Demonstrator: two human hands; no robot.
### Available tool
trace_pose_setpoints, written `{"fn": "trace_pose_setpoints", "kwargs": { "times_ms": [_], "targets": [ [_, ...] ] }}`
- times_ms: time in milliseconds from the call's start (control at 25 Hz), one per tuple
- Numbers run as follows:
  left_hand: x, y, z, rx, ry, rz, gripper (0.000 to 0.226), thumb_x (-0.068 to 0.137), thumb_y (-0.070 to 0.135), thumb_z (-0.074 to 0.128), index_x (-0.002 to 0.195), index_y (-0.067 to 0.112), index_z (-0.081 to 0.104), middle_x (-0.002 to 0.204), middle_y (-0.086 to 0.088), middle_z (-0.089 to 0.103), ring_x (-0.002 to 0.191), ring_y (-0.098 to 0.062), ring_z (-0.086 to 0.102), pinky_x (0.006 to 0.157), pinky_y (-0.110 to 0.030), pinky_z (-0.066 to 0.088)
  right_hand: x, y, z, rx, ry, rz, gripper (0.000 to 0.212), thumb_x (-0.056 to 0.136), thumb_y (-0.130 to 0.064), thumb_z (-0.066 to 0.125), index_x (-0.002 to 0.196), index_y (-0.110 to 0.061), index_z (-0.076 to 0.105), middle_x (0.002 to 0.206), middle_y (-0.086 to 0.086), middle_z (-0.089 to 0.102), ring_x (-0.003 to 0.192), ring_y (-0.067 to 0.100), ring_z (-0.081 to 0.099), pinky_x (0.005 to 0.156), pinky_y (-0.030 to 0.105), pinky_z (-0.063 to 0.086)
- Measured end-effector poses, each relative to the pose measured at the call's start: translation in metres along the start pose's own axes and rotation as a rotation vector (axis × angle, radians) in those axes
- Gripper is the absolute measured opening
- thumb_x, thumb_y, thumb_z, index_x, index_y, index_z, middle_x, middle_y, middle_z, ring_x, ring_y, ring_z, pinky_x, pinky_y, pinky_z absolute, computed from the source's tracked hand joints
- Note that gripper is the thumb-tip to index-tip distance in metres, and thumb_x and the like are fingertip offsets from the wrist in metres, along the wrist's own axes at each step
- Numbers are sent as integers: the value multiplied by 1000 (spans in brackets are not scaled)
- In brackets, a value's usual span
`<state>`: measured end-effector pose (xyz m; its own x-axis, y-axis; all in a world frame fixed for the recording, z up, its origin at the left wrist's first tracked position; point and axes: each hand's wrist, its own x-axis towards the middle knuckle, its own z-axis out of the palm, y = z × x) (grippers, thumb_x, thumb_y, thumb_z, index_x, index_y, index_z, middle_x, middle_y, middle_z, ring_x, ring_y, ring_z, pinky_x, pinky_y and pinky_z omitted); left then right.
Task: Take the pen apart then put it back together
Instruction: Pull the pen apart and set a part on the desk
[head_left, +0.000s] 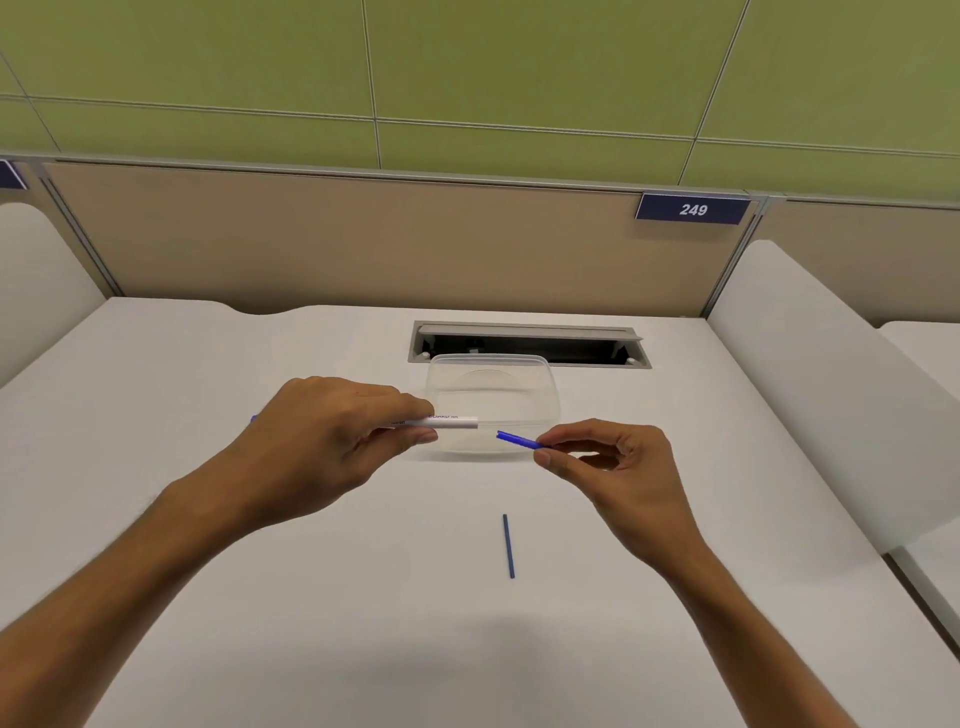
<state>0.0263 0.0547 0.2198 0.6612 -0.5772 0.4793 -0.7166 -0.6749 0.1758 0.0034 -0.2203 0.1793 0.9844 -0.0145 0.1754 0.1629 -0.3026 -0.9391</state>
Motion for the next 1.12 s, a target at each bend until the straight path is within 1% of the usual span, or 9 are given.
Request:
{"fn": "trace_pose_setpoints", "kwargs": {
  "times_ms": [160, 360, 480, 600, 720, 800, 920, 1000, 1120],
  "targets": [
    [-9, -10, 11, -20, -20, -37, 25, 94, 47, 44, 95, 32, 64, 64, 13, 59, 52, -10, 43, 45, -28, 38, -4, 31, 31, 38, 23, 100, 12, 78, -2, 79, 82, -12, 79, 81, -2, 78, 78, 7, 74, 72, 12, 53],
    [-18, -20, 26, -124, -14, -96, 30, 92, 48, 46, 96, 29, 69, 66, 12, 64, 55, -11, 45, 46, -33, 45, -7, 73, 70, -25, 79, 157, 17, 81, -2, 75, 83, -19, 77, 87, -6, 76, 80, 5, 72, 74, 12, 53],
    [-22, -24, 32, -159, -44, -104, 32, 92, 50, 45, 96, 29, 69, 65, 12, 63, 54, -11, 45, 46, -35, 45, -11, 101, 91, -100, 127, 172, 16, 82, -4, 74, 92, -17, 75, 86, -8, 75, 80, 3, 71, 72, 16, 53],
    [-22, -28, 33, -174, -48, -92, 32, 92, 50, 46, 96, 29, 69, 66, 11, 64, 54, -12, 47, 47, -35, 46, -15, 123, 110, -260, 180, 195, 21, 83, -14, 74, 100, -26, 69, 84, -15, 73, 80, 4, 69, 70, 24, 54],
    [-23, -34, 32, -178, -45, -85, 30, 92, 49, 46, 96, 30, 69, 66, 13, 62, 54, -11, 45, 45, -35, 44, -19, 138, 126, -463, 193, 226, 21, 86, -24, 71, 106, -30, 65, 88, -18, 72, 77, 2, 61, 65, 19, 43],
    [-23, -37, 31, -174, -52, -79, 31, 92, 50, 45, 96, 30, 69, 64, 16, 58, 55, -11, 42, 44, -32, 42, -22, 147, 135, -485, 196, 244, 21, 86, -25, 71, 106, -27, 65, 93, -16, 73, 76, 5, 62, 64, 19, 39],
    [-24, -40, 32, -175, -59, -68, 32, 92, 50, 45, 96, 29, 70, 64, 21, 50, 58, -10, 40, 46, -27, 38, -25, 156, 147, -492, 213, 276, 18, 86, -23, 70, 104, -23, 66, 95, -14, 73, 85, 10, 68, 67, 22, 40],
    [-26, -43, 32, -173, -65, -69, 33, 92, 50, 45, 96, 29, 70, 64, 19, 54, 57, -9, 40, 46, -27, 39, -27, 160, 152, -502, 214, 290, 15, 86, -23, 70, 100, -21, 66, 93, -13, 73, 86, 10, 68, 67, 22, 41],
    [-29, -46, 33, -182, -78, -78, 33, 92, 51, 45, 96, 30, 69, 67, 14, 63, 54, -7, 42, 45, -29, 41, -27, 162, 155, -505, 205, 306, 14, 85, -23, 72, 98, -20, 66, 85, -15, 67, 78, 9, 64, 67, 21, 41]
  ]
}}
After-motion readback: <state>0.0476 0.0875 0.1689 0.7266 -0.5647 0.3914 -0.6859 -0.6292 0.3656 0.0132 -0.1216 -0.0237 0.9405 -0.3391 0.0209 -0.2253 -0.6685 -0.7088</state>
